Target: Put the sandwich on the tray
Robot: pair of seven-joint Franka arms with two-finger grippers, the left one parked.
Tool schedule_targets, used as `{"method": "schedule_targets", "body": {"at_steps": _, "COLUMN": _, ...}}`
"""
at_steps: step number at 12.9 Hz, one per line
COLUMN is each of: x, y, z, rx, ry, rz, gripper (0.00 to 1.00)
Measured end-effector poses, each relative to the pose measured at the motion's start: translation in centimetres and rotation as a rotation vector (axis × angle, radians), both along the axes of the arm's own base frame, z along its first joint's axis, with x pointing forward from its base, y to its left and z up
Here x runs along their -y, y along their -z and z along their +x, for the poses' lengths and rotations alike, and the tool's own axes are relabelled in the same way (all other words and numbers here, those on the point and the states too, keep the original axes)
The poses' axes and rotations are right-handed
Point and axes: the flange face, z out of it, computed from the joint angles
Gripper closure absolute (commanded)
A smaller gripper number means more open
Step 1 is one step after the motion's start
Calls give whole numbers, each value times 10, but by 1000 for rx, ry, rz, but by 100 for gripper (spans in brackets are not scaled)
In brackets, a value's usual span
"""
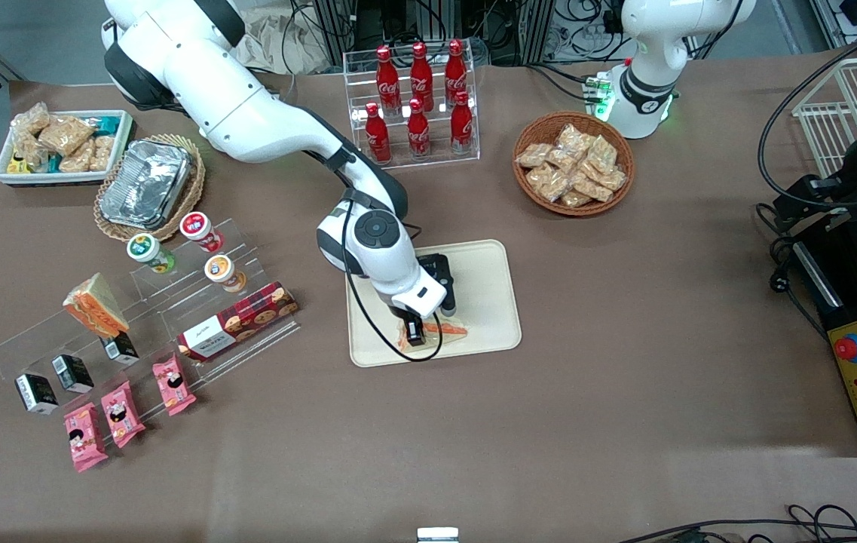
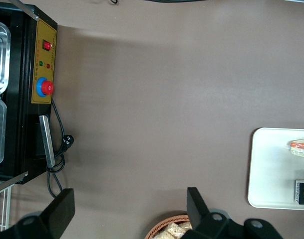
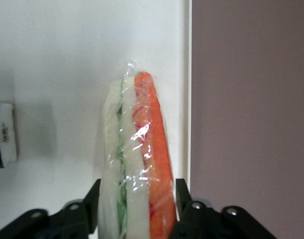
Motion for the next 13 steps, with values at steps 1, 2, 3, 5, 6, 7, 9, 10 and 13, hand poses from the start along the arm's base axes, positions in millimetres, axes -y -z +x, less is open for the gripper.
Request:
{"method": "schedule_targets", "body": {"at_steps": 1, "x": 2, "y": -1, "z": 2, "rx": 2, "ry": 7, "rz": 1, "gripper": 0}}
{"method": "schedule_targets", "body": {"at_steps": 2, "x": 3, "y": -2, "z": 4, "rx": 4, "ry": 15, "rz": 5, "gripper": 0}}
{"method": "schedule_targets", "body": {"at_steps": 3, "x": 3, "y": -5, "z": 7, "rx": 7, "ry": 33, "rz": 13, "gripper": 0}}
{"method": "schedule_targets", "body": {"at_steps": 5, "x": 8, "y": -24, "z": 18, "rx": 3, "ry": 117, "rz": 55, "gripper": 0}}
{"method": "schedule_targets", "body": {"at_steps": 6, "x": 18, "y": -41, "z": 27, "rx": -11, "ry": 164, "rz": 70, "gripper": 0}}
{"method": "schedule_targets", "body": {"at_steps": 7, "x": 28, "y": -63, "z": 34, "rx": -27, "ry": 205, "rz": 70, "gripper": 0}}
{"method": "schedule_targets", "body": {"at_steps": 9, "x": 60, "y": -117, "z": 47, "rx": -36, "ry": 311, "rz": 45, "gripper": 0}}
{"method": "schedule_targets", "body": {"at_steps": 10, "x": 80, "y": -145, "z": 55, "rx": -26, "ry": 391, "rz": 36, "gripper": 0}}
{"method": "schedule_targets", "body": {"at_steps": 13, "x": 153, "y": -201, "z": 84, "rx": 28, "ry": 673, "rz": 56, "gripper": 0}}
